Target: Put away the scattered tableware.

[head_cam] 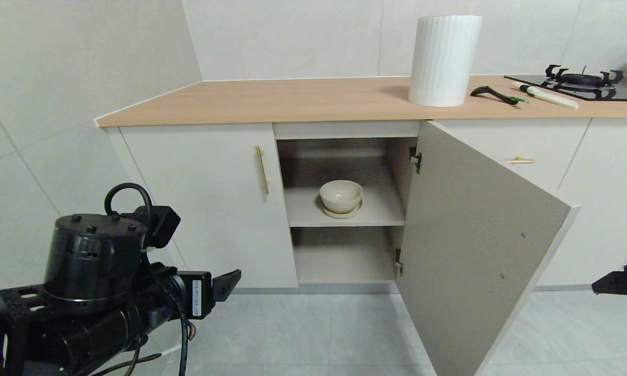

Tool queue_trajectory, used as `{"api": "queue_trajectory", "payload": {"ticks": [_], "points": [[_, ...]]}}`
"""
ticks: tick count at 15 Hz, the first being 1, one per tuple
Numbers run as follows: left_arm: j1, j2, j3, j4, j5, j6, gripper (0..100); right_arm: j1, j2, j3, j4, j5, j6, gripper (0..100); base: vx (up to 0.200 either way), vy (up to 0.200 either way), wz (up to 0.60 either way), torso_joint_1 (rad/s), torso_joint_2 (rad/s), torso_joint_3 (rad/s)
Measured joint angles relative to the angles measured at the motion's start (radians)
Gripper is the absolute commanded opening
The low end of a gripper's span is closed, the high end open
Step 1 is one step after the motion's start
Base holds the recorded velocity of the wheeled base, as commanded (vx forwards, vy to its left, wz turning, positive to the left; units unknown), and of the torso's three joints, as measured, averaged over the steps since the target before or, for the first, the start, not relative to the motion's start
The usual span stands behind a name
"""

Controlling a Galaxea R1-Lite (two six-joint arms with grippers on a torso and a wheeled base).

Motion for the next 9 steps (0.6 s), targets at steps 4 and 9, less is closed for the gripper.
{"api": "queue_trajectory", "payload": {"ticks": [4,9], "points": [[0.0,0.0,0.0,0.001,0.0,0.0,100,-0.074,0.138,-0.001,-0.192,0.005,0.06,100,0.0,0.0,0.0,0.0,0.0,0.0],[0.001,-0.001,-0.003,0.0,0.0,-0.002,100,0.033,0.283,0.019,-0.288,0.095,0.17,100,0.0,0.0,0.0,0.0,0.0,0.0]]}}
